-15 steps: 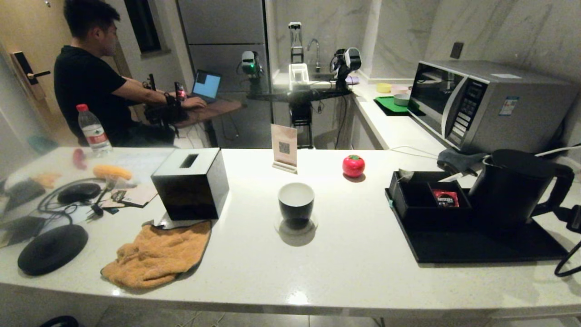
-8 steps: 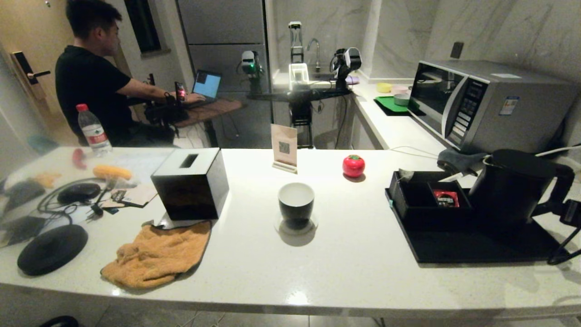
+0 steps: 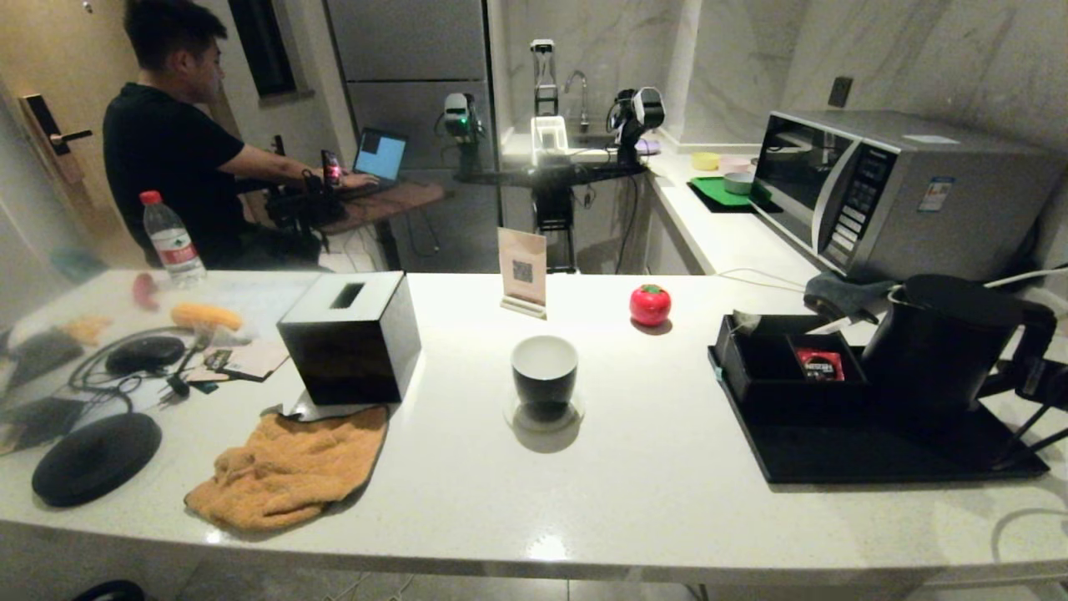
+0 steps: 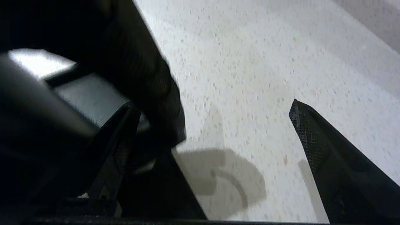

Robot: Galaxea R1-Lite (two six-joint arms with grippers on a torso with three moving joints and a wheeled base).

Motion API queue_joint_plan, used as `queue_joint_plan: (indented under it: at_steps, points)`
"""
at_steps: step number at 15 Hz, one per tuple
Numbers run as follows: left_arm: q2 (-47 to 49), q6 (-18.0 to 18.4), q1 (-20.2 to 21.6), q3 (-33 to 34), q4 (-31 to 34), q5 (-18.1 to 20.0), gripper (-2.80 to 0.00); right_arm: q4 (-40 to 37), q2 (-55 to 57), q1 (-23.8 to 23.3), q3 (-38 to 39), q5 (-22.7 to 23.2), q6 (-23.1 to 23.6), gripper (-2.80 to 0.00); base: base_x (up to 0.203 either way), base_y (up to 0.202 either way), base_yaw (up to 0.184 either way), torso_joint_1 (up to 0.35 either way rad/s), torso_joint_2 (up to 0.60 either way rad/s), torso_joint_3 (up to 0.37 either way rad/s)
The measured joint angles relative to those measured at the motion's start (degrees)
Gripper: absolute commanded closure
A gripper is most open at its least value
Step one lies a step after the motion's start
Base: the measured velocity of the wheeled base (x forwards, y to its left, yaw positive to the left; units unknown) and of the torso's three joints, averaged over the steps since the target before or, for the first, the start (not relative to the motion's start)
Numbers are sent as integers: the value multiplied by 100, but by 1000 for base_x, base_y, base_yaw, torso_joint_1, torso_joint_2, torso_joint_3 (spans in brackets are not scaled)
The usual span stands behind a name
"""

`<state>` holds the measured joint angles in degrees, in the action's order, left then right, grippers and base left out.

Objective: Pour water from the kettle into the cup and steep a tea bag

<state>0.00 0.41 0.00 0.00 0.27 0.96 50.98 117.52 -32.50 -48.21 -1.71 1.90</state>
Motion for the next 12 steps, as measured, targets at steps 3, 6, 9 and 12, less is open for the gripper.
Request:
queue_joint_plan:
  at_steps: [3,6,9,12]
  points:
    - [0,2,0,0,-2,0,0,253,198,17,-133,20,-16,-280,0,0,0,0,0,0]
    - [0,2,0,0,0,0,0,254,333,45,-363,23,-27,-280,0,0,0,0,0,0]
    - [0,2,0,0,0,0,0,251,400,77,-590,27,-32,-280,0,0,0,0,0,0]
    - [0,5,0,0,-2,0,0,240,416,89,-754,30,-28,-280,0,0,0,0,0,0]
